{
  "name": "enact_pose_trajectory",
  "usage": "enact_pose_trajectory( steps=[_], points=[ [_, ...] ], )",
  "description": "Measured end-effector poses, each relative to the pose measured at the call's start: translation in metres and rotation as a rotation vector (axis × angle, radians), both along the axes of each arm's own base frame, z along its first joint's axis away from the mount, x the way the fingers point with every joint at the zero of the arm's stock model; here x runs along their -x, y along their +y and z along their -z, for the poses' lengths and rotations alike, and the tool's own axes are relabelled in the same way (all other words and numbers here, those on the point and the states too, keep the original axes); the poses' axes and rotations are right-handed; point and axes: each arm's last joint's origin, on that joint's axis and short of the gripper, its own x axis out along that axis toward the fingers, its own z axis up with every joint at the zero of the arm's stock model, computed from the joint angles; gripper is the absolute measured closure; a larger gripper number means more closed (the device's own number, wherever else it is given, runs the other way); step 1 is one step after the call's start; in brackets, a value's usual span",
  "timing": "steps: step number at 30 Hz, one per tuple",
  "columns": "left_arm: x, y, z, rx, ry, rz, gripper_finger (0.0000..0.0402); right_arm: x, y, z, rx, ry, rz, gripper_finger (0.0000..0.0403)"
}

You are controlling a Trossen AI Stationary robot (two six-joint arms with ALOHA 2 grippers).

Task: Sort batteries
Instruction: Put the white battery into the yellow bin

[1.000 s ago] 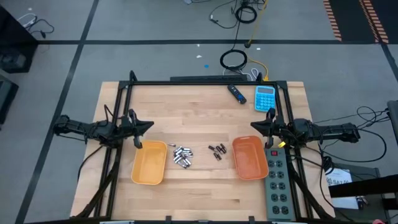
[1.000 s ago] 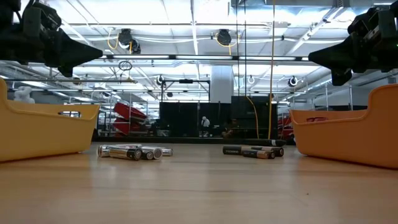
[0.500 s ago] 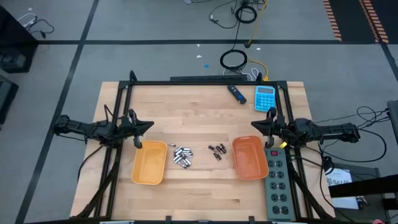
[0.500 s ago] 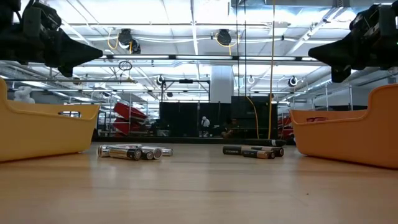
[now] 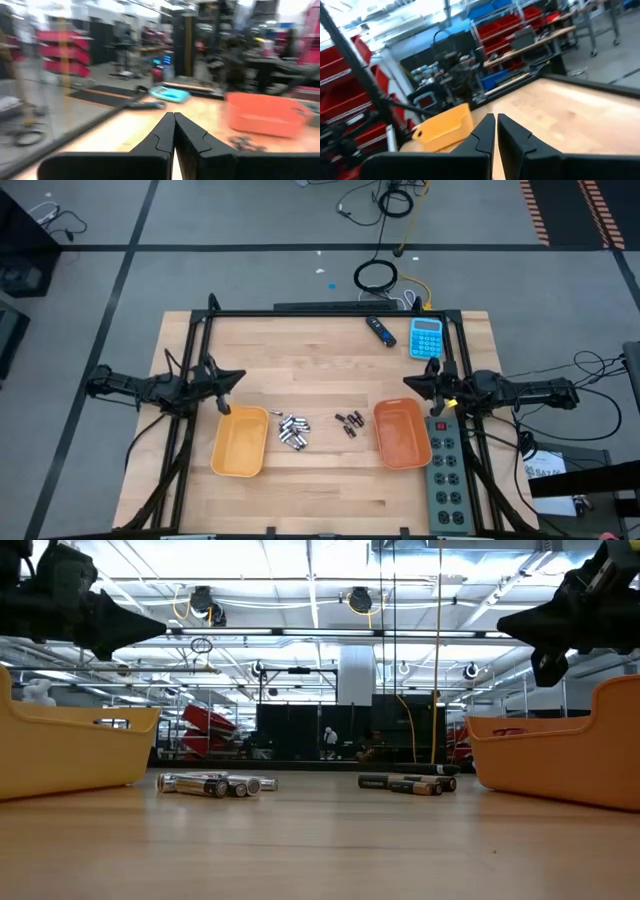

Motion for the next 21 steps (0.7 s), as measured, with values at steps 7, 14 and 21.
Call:
enact_pose_trajectory(
  steps=[7,14,21],
  points=[
    [0.001,0.0,-0.003,0.003,-0.031,-0.015,0.0386,-0.001,0.003,0.004,0.023,0.04,-0.086,0.0392],
    [0.001,0.001,-0.004,-0.001,-0.039,-0.032,0.0386,-0.002,0.004,0.006,0.055,0.073,-0.147,0.0392],
    [0.002,0.002,-0.007,-0.075,-0.028,-0.091,0.0386,-0.005,0.006,0.011,0.159,0.138,-0.204,0.0392]
  ],
)
